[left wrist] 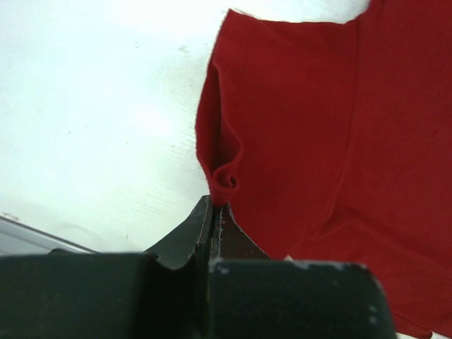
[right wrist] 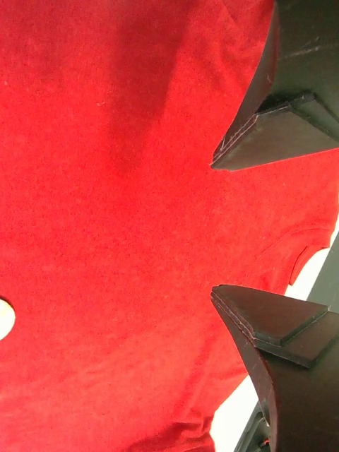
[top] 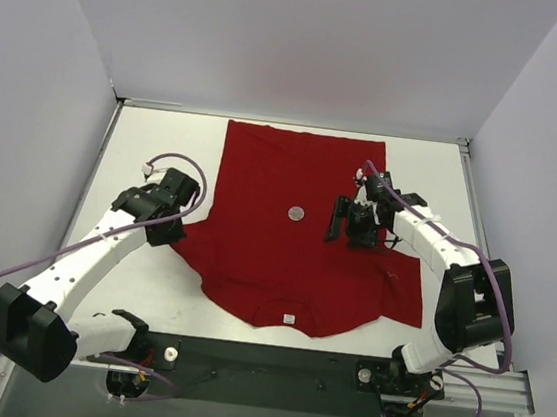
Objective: Pin the brooch onto the clothing
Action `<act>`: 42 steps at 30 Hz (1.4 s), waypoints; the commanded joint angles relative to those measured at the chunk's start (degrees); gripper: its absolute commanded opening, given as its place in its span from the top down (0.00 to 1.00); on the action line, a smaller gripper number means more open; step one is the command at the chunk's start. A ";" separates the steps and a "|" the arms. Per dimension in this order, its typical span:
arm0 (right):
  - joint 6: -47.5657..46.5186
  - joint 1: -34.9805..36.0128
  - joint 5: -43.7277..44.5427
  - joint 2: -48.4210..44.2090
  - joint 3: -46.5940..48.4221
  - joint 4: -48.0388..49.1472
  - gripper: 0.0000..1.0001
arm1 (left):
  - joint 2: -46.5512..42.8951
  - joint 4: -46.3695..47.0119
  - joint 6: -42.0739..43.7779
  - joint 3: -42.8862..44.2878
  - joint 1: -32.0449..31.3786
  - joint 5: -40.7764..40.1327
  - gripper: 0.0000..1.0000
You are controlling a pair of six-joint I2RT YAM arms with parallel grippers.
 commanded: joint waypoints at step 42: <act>-1.84 2.85 -1.55 17.95 21.42 -2.15 0.33 | 27.06 22.98 13.11 18.39 2.89 25.84 0.23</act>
